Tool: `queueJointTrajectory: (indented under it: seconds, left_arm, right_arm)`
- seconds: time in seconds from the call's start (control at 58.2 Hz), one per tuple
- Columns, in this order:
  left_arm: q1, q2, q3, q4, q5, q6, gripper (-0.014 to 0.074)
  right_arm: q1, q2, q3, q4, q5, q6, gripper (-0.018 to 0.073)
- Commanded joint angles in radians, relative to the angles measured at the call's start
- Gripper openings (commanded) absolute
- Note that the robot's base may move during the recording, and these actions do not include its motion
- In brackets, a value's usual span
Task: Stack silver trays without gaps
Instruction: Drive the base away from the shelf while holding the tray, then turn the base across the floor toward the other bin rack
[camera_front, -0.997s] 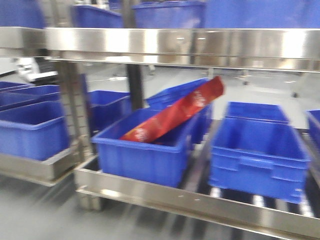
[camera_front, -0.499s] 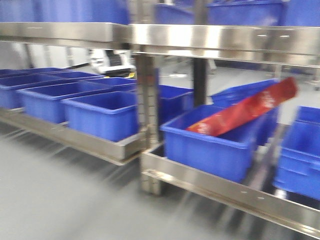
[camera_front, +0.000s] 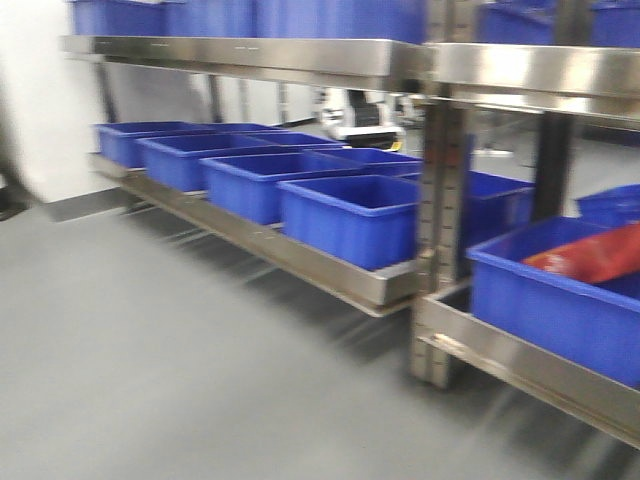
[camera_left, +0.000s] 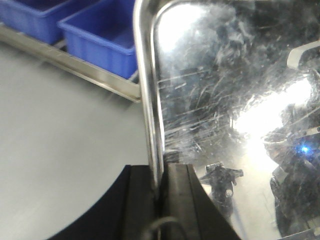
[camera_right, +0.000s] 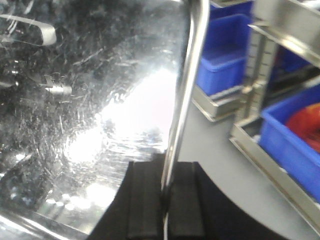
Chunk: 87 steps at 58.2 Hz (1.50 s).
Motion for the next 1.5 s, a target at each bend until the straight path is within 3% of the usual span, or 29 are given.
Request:
queueJointTrajectory:
  seconds: [0.0,1.478]
  left_arm:
    - [-0.009,-0.012,-0.009,-0.036,-0.064,0.007,-0.0019]
    - [-0.009,-0.012,-0.009,-0.036,-0.064,0.007,-0.0019]
  right_arm:
    - [0.006,-0.016,-0.012,0.022,-0.045,-0.026,-0.0079]
    - [0.006,-0.016,-0.012,0.022,-0.045,-0.026,-0.0079]
